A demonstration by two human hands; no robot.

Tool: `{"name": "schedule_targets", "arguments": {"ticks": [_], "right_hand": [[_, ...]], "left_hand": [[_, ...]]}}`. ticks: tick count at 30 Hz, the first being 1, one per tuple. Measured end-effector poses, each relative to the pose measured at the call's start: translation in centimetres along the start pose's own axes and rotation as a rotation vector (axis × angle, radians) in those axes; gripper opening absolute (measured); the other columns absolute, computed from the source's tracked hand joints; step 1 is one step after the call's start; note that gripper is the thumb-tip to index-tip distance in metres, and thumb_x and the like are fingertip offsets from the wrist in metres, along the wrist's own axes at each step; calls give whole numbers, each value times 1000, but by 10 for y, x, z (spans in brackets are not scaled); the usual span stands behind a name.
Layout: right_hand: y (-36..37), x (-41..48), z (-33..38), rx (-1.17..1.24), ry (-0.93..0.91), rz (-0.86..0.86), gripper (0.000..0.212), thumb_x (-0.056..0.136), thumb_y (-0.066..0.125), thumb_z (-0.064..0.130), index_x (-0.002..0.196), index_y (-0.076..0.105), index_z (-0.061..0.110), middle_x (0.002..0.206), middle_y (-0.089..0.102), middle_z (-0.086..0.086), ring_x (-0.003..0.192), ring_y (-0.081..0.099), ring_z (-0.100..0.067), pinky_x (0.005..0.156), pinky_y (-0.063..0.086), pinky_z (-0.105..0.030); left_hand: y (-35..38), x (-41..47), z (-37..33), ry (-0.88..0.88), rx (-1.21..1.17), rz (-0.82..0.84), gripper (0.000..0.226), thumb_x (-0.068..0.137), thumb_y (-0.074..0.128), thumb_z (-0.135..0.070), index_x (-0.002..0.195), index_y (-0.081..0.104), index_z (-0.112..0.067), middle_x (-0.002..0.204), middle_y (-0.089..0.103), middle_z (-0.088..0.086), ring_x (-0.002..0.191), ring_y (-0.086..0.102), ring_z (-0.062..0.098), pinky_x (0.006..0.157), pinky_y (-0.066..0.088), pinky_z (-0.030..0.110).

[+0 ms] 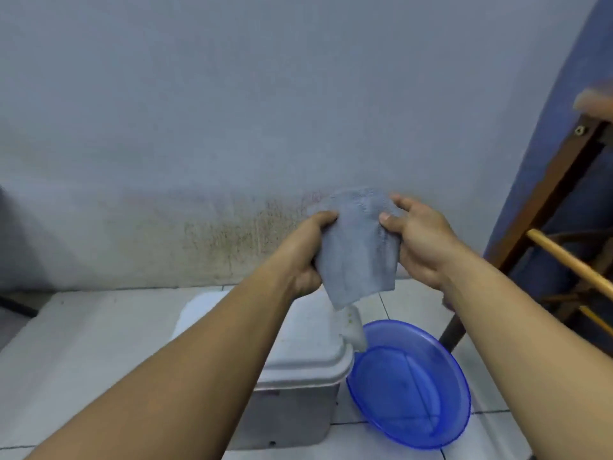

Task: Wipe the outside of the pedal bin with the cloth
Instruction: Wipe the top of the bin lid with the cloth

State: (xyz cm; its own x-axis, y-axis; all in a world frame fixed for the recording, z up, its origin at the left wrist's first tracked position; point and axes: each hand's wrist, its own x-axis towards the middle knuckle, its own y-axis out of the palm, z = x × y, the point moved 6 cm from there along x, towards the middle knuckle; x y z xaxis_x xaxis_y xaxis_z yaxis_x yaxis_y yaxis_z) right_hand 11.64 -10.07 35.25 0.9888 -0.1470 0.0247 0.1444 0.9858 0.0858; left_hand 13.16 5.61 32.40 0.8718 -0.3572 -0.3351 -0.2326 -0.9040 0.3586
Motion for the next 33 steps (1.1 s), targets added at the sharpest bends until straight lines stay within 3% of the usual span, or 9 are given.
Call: {"name": "schedule_targets", "arguments": {"ticks": [5,8,12,15,18,22,25,28,33], "right_hand": [[73,11,-1,-181,78,45,21,103,48,7,110,63,19,104,74,-11,84,74,-22,72,61,-39],[94,13,-12,-263,138,58,22,101,49,12,114,63,23,108,71,-15,89,72,-28,82,57,-52],[109,6,-29,-279,160,34,23,103,47,12,112,62,26,110,70,-7,92,72,-26,82,59,-47],[120,-2,-39,-268,157,62,15,100,55,27,114,61,27,113,70,-5,95,71,-25,84,60,-50],[140,-10,-50,-282,149,203,26,89,70,45,107,63,28,103,74,1,94,73,-21,81,60,-45],[129,-7,-35,-490,-26,138,22,91,68,16,109,62,27,95,72,-1,84,71,-21,68,61,-35],[85,7,-26,-843,-109,-61,22,92,60,14,110,55,25,95,61,0,75,59,-14,52,44,-28],[39,19,-36,-1007,-54,-156,19,92,62,19,110,55,20,100,58,-7,78,55,-22,55,38,-30],[5,25,-71,-1150,60,-96,17,89,65,23,103,60,15,98,65,-10,86,57,-29,66,42,-34]], "left_hand": [[-88,-25,-40,154,198,-216,35,97,63,-40,121,66,-15,104,78,2,92,76,22,76,61,40],[-126,-40,-52,203,346,-320,43,93,69,-40,123,54,-12,104,70,5,82,68,22,64,55,36],[-142,-55,-48,247,426,-372,28,94,63,-32,113,51,-16,94,57,2,75,52,20,64,42,35],[-134,-65,-45,343,425,-380,23,99,56,-40,103,55,-17,88,56,-2,69,51,14,64,41,31],[-108,-69,-39,356,368,-193,30,103,52,-44,105,67,-18,92,70,-1,80,65,15,77,52,35],[-104,-65,-36,278,341,36,30,103,53,-41,116,71,-21,114,74,-1,99,73,22,89,60,41],[-158,-48,-35,328,791,-189,28,102,56,-42,124,65,-29,118,69,-8,103,70,14,90,58,39],[-216,-33,-16,201,1139,-381,33,101,57,-38,132,60,-25,126,65,-2,111,63,19,93,50,36],[-275,-27,8,-42,1161,-501,34,102,53,-34,133,59,-22,125,67,7,110,62,29,97,50,42]]}}
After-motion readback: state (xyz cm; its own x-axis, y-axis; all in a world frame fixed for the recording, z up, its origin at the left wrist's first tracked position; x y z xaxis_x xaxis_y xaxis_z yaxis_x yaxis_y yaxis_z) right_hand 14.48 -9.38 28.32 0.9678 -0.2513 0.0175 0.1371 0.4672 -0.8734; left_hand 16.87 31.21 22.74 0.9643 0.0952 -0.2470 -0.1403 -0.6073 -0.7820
